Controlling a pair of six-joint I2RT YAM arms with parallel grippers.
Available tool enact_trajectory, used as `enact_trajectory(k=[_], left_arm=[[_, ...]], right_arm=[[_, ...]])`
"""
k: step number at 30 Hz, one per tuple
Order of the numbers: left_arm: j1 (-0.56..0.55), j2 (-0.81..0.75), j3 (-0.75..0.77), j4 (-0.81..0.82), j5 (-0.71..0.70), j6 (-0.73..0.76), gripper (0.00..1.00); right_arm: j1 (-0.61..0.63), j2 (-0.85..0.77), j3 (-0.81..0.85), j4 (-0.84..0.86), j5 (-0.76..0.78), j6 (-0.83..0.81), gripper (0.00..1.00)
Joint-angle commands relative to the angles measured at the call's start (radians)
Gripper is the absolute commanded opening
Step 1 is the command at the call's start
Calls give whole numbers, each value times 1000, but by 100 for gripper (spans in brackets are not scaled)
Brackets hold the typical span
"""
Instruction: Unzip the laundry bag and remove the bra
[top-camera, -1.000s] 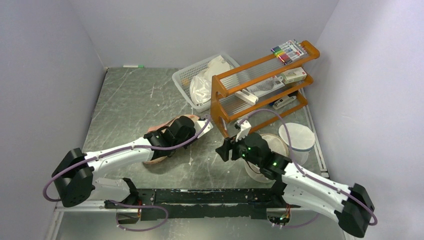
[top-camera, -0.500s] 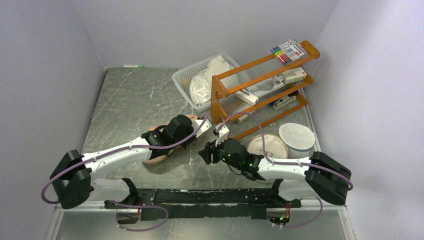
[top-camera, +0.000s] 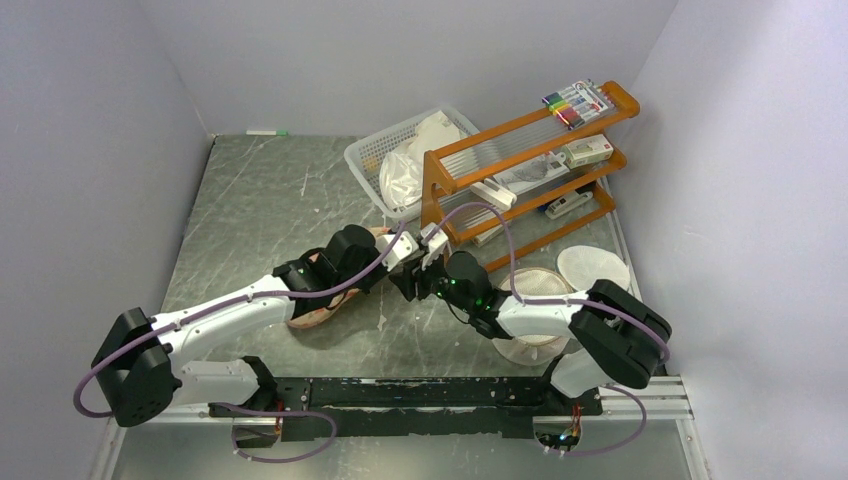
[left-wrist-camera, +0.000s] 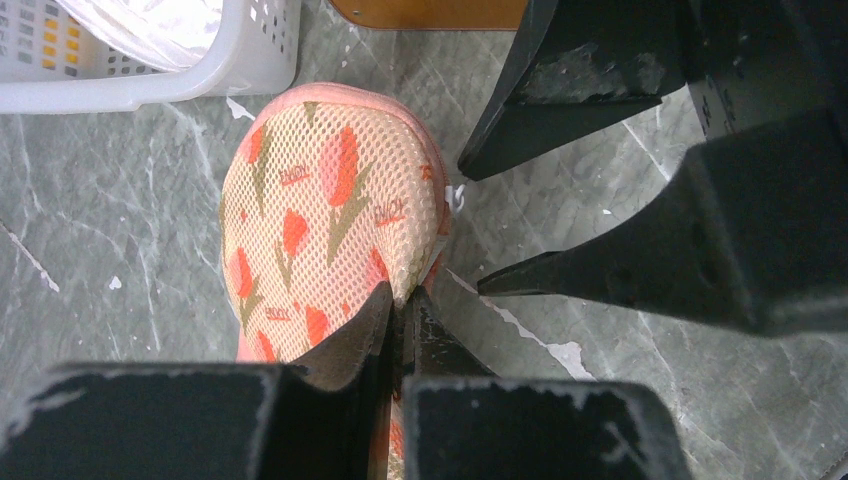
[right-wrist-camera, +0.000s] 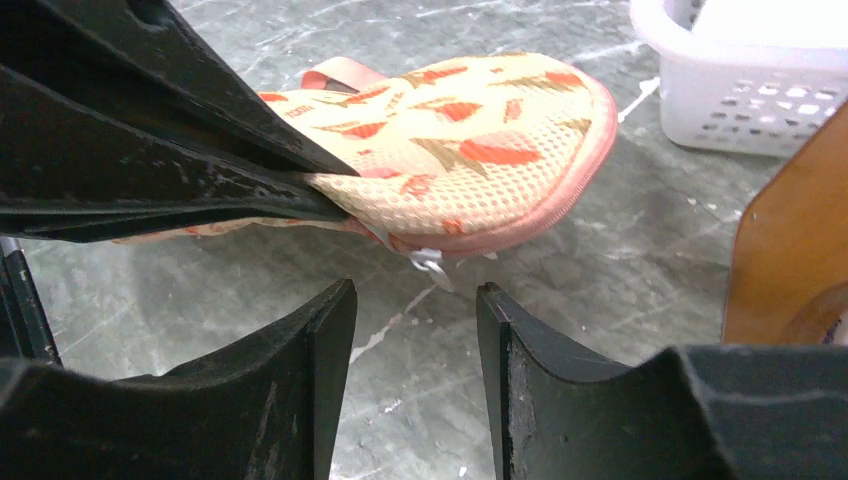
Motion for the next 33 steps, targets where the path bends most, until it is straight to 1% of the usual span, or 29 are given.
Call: enact_trajectory(k=[1,4,10,13,17,19,20,23,29,33], left_arm=[[22,-19,24,30,43,4,7],[24,-18,23,28,48,4,7],[28,-14,25,27,50,2,7],[30,-12,23,28,52,4,7],[40,-4,34,14,59,0,7],[51,-5,32,20,68,0,7],[56,-4,29,26,71,1,7],[59,-4,36,22,80,-3,7],[59,-17,9,44,96,-6,7],[59,-9,29,12,81,-14,7]], right_arm=[[-4,31,41,63,-57,-44,47],[-10,45,55,66,-47,-47,45],[-25,57,54,75,-32,-37,34],[-32,40,59,56,-37,-36,22],[-33,38,49,71,-62,-40,11],[-33,38,54,61,-64,-25,2],[-33,34,59,46,-66,-23,0],[-33,24,54,41,-76,-29,0],[-38,25,107,-71,26,-29,0],[-37,29,112,-118,133,-20,0]])
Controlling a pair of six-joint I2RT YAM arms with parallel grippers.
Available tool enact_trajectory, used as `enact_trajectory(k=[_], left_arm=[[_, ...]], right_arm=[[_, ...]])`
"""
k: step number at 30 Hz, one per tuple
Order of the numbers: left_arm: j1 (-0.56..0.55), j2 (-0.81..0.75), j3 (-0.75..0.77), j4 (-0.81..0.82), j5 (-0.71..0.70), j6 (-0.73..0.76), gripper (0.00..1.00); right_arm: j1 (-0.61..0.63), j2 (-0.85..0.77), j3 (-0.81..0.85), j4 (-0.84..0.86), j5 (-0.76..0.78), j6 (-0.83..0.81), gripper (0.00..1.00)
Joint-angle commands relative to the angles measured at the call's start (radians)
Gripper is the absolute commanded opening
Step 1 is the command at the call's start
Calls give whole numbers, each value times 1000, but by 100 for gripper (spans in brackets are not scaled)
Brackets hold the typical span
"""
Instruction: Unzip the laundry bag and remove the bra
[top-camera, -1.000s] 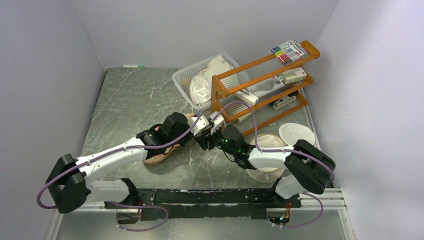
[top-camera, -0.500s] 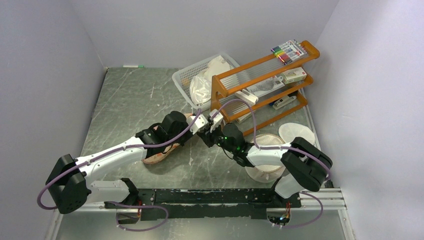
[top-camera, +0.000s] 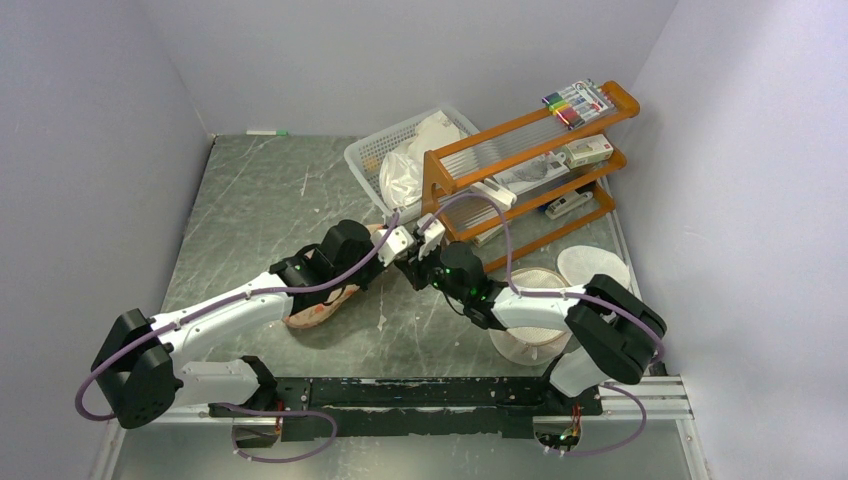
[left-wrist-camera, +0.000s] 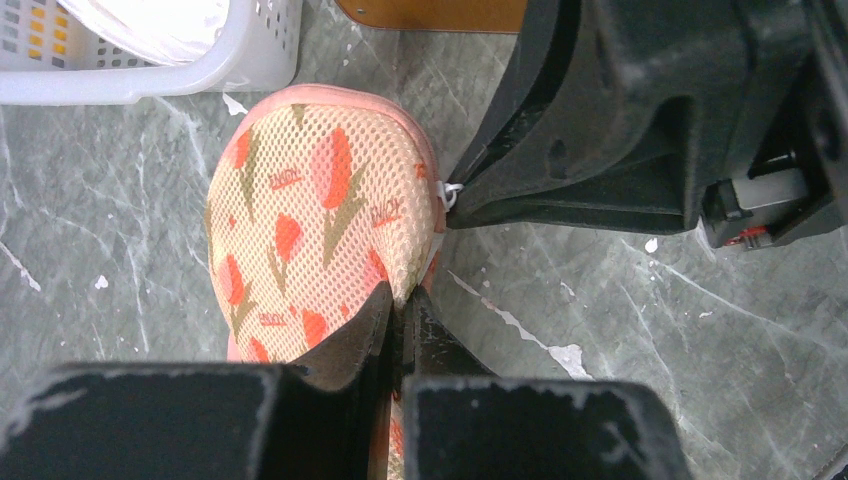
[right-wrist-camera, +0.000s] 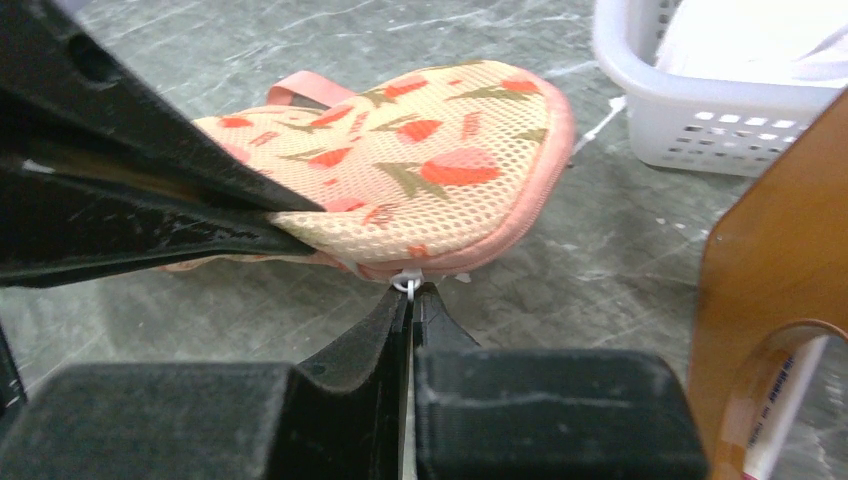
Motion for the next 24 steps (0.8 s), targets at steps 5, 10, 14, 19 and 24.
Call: enact_trajectory(k=[5,10,14,19,24], left_arm=[[7,-31,6,25,15,-6,7],[8,-31,-5,28,5,-5,7],[14,-1,47,-52,44,-26,32],[26,-24,71,-74,162,-55,65],[27,-122,62,-49,179,-263,98]], right_arm=[[-11,7,28,-92,280,16,0],[-11,-14,5,-71,299,-8,0],[-10,-54,-55,28,152,-37,0],[-10,-68,-98,88,81,-34,0],[-10,-90,-132,134,-2,-58,0]])
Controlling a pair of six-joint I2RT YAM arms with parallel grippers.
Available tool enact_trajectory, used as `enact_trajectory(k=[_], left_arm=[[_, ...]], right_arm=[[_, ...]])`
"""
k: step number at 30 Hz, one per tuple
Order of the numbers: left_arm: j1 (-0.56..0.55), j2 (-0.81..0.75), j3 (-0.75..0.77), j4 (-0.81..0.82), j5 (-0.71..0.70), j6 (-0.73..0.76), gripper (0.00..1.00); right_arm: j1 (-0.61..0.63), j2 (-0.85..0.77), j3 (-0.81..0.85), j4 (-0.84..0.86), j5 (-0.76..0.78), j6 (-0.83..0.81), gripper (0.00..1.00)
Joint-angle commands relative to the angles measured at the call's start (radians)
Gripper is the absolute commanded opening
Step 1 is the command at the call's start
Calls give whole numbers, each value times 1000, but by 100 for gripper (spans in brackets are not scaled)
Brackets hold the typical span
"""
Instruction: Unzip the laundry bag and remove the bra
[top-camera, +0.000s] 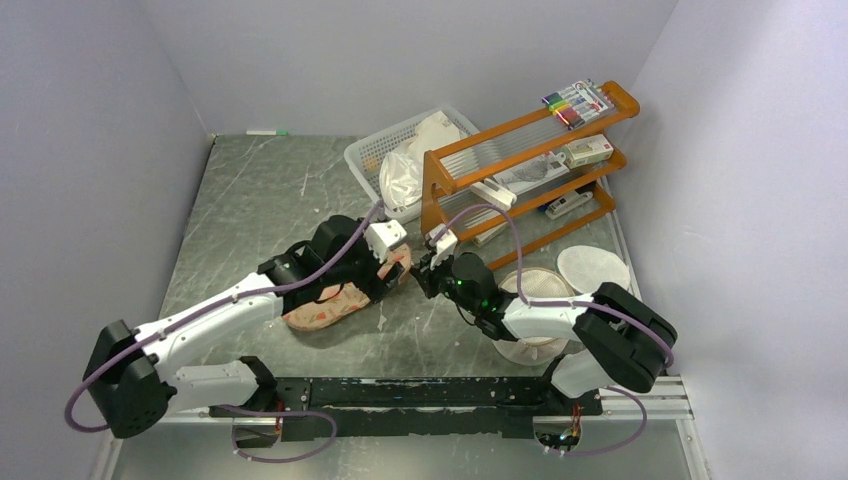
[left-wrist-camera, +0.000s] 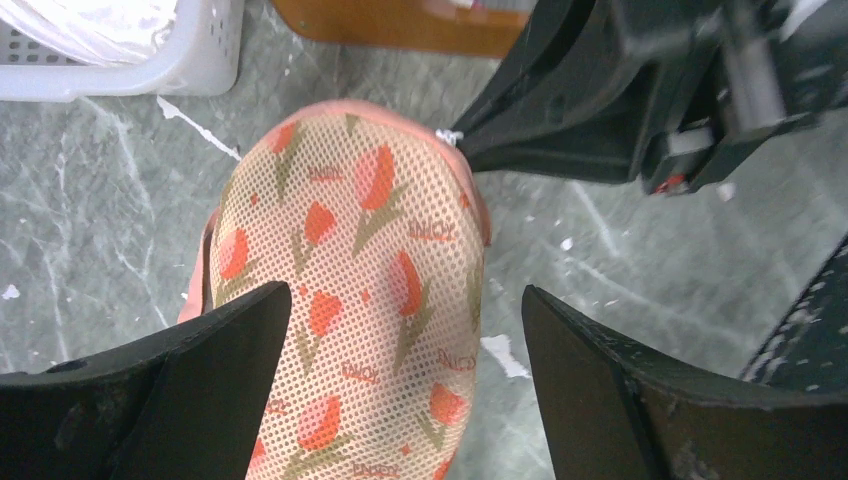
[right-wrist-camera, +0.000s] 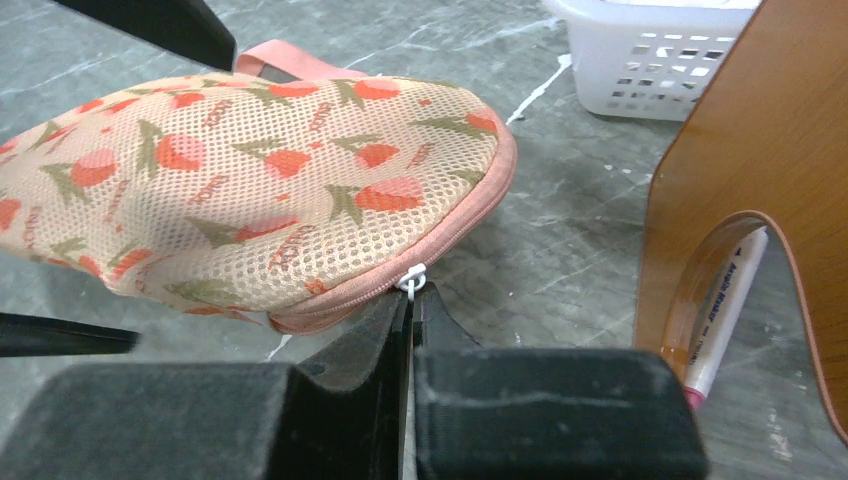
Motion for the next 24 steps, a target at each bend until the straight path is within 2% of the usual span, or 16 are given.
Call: enact_trajectory(k=[1,6,10,11,13,17,22,24], left_arm=[[5,-119,17,22,32,-249,98],[4,-309,-135,46,-58,-743,94],[6,-496,-392,-25,-208,-1225,85],[6,-537,-447,-28,-212,-1297,87],[7,-604,-520,10,-205,-1339,88],[6,-660,-532,-96,-294,-1419,91],[7,-597,-493,-151,-396,-1435,86],[7,-548,-463,-181,-456,-1433,87]], right_arm=[[-5,-35,-21,88,-75,-30,0],[-5,-34,-16,74,-72,-52,0],[-4,-32,-10,47,-91,-61,0],[-1,-33,-9,35,-96,-61,0],[1,-30,-17,37,-105,-47,0],[36,0,27,-47,-134,-29,0],[157,21,62,-181,-20,-23,0],[174,31,56,-206,-15,22,0]])
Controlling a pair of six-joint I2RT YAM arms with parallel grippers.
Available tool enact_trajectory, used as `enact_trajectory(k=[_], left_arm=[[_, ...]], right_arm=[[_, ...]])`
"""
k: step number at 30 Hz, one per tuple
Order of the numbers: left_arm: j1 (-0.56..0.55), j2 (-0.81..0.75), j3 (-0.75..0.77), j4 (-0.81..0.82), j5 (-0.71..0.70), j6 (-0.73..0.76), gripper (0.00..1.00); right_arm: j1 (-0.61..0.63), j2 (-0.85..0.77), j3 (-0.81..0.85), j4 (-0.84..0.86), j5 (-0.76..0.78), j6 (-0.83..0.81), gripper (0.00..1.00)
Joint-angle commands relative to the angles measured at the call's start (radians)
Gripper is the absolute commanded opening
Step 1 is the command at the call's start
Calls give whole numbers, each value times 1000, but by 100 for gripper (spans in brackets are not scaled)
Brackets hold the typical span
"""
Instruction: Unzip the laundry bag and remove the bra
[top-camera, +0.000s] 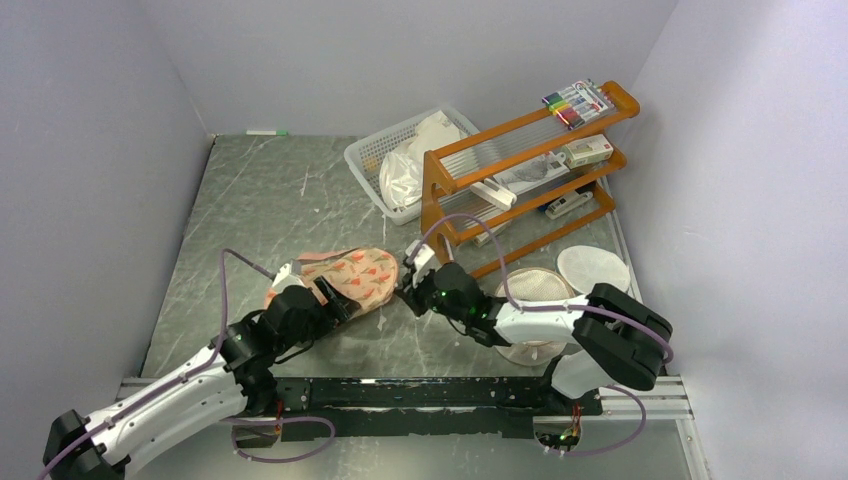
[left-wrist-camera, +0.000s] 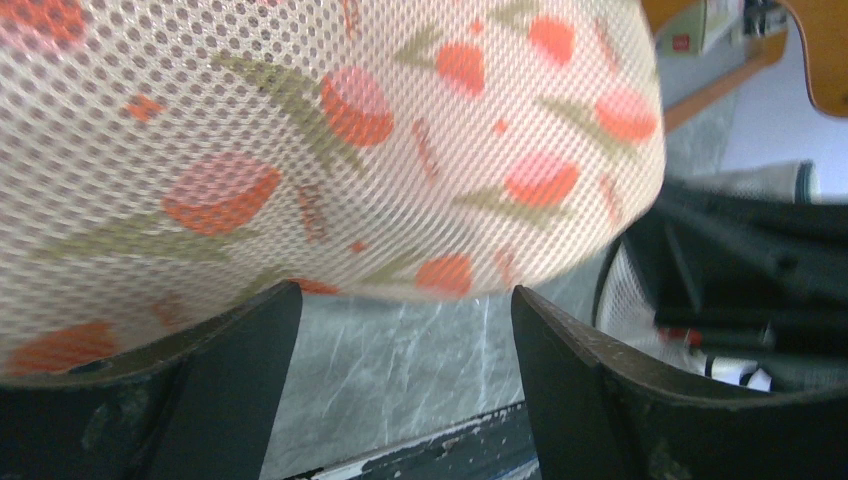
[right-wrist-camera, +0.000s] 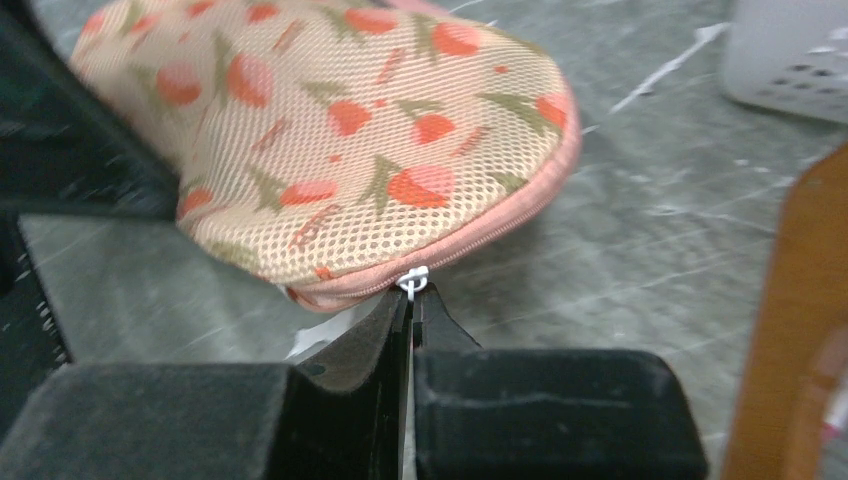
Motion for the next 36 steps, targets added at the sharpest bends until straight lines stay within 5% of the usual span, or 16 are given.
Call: enact_trajectory(k=[1,8,12,15,19,26,31,36], left_arm=[[8,88,79,-65,-173,-49,88],[88,209,103,16,-173,78,84],[101,209,172,-69,-137,117,86],[101,120,185,-204,-123,-1,90],[102,-26,80,-239,38,-254,79],[99,174,97,-118,131,-258,90],[100,326,64,107,204,-228,73],[100,343,52,96,126,-224,51]], right_arm=[[49,28,16,-90,42,61,0],[98,123,78,-120,-54,110,0],[109,135,79,-96,-64,141,0],[110,137,66,-68,-78,149,0],[111,151,76,-60,-71,141,0],[113,169,89,-46,-85,140,0],[119,172,82,-45,-62,149,0],[123,191,105,-113,1,152,0]])
